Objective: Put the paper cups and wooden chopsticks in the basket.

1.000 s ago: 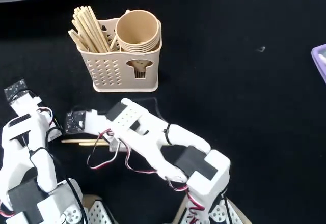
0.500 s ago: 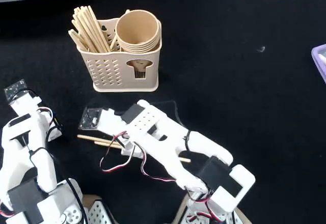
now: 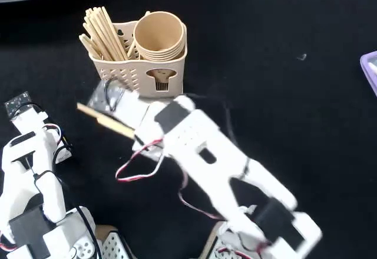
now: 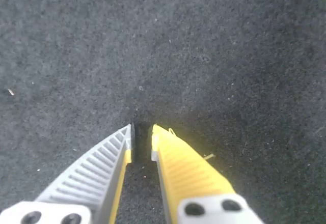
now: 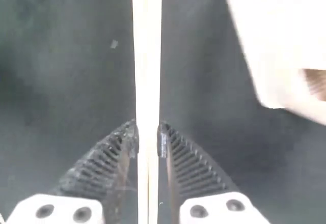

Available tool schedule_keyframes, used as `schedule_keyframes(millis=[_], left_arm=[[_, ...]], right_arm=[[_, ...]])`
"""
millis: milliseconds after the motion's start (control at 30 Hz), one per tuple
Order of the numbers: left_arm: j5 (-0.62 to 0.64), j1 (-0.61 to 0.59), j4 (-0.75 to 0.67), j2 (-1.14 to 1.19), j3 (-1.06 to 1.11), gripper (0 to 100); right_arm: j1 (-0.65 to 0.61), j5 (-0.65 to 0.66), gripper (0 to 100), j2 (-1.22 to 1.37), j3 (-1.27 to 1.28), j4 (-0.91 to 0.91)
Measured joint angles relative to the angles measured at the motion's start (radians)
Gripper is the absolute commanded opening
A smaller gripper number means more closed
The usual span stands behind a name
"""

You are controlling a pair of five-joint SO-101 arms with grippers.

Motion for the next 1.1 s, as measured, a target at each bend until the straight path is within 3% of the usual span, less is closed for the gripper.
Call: schedule_keyframes(millis=[233, 400, 533, 733, 900, 1100], left_arm=[[0.000, 0.000, 0.000, 0.000, 0.000, 8], [0.000, 0.000, 0.000, 0.000, 0.000, 8], [0.000, 0.000, 0.000, 0.000, 0.000, 8], [0.000, 0.000, 0.000, 0.000, 0.000, 8], [0.000, 0.000, 0.000, 0.000, 0.000, 8], [0.000, 0.000, 0.000, 0.000, 0.000, 8]], right_arm=[[0.087, -0.018, 1.1, -0.160, -0.012, 0.005], [0.089, -0.106, 1.1, -0.256, -0.100, -0.081], [0.091, -0.196, 1.1, -0.281, -0.160, -0.285], [0.100, -0.397, 1.1, -0.163, -0.161, -0.760], [0.112, -0.446, 1.1, 0.002, -0.193, -1.085], [0.126, -0.450, 1.1, 0.210, -0.319, -1.166]])
